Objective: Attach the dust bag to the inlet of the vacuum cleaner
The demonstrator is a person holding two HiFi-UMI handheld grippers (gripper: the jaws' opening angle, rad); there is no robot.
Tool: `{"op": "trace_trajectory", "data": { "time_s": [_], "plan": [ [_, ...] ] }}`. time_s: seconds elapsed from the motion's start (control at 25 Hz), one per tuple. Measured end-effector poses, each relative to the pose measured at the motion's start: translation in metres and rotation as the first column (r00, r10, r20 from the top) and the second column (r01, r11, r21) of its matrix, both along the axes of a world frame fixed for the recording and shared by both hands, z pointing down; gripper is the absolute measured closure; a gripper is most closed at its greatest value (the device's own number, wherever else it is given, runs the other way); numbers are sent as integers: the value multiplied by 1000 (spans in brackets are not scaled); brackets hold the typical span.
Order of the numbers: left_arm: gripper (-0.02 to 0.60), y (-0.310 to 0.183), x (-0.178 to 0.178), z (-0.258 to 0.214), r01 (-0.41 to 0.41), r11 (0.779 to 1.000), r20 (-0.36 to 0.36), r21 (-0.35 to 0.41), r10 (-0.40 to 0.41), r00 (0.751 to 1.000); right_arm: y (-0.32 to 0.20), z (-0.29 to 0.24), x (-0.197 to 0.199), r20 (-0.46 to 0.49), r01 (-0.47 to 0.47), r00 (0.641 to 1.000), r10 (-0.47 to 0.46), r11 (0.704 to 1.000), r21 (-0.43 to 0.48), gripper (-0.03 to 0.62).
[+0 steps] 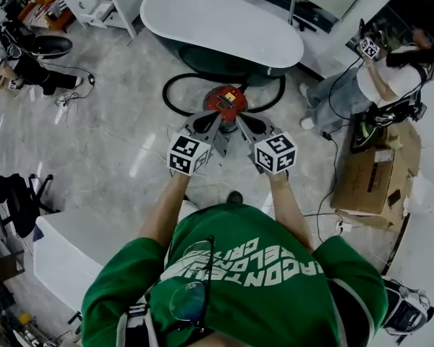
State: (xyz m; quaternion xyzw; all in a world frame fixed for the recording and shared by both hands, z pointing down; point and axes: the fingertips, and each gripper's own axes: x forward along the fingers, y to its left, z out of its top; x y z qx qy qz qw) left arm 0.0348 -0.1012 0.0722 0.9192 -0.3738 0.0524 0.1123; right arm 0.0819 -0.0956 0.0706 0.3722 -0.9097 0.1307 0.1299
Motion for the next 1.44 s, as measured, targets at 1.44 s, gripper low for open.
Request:
{"op": "trace_trajectory", "data": {
  "time_s": [1.44],
  "plan": [
    [577,-1,-18,-16,4,1000,-136,-31,-8,991,-4,-18,-21,44,-58,997,56,997,52,586]
  ]
}}
